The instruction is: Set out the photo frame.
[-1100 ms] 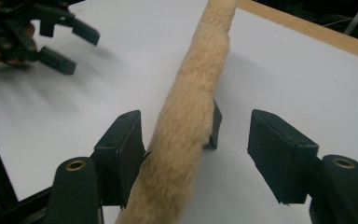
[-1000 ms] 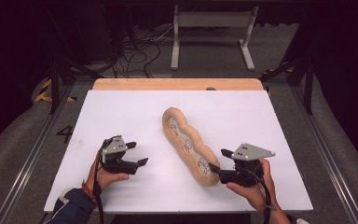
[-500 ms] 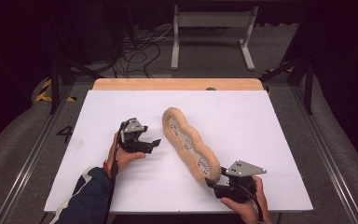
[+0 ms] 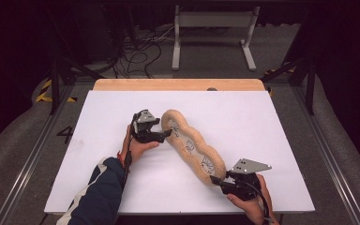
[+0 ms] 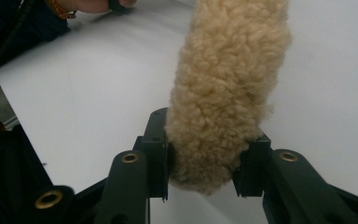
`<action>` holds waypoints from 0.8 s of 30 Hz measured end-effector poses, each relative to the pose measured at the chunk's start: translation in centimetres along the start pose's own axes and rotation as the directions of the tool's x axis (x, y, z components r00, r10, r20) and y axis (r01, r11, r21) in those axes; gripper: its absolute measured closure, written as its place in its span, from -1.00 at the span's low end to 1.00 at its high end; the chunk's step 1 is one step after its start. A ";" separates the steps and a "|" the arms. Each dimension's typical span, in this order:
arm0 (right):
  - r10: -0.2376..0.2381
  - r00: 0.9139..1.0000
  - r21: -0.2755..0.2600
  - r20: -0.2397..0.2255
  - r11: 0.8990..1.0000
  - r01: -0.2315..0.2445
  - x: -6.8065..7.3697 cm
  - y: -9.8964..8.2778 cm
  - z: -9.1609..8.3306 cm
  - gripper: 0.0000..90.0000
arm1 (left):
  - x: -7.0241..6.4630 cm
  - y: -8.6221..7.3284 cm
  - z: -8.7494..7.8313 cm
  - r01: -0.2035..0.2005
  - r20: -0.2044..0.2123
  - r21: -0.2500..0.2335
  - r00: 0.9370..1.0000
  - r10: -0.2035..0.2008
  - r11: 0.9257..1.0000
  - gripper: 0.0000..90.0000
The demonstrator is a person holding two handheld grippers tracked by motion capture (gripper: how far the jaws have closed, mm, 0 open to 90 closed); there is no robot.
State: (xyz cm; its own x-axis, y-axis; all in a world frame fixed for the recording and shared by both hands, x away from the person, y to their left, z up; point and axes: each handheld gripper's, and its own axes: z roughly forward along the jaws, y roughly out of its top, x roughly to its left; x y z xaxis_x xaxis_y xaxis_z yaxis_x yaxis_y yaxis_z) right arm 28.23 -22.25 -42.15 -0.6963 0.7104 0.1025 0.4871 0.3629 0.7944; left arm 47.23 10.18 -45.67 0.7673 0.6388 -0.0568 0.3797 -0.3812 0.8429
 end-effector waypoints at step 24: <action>0.005 0.999 -0.010 0.037 1.000 -0.005 -1.8 -0.4 -0.8 0.38 | 0.1 -0.9 -1.6 -0.004 0.023 0.024 1.000 0.003 1.000 0.29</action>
State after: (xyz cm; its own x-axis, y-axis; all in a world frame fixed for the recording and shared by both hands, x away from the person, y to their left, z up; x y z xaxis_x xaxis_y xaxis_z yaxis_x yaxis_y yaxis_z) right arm 28.86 -24.12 -42.13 -0.6741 0.7338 0.0847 0.4849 0.3531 0.8001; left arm 46.16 11.65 -45.58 0.7803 0.6219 -0.0663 0.3892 -0.3998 0.8299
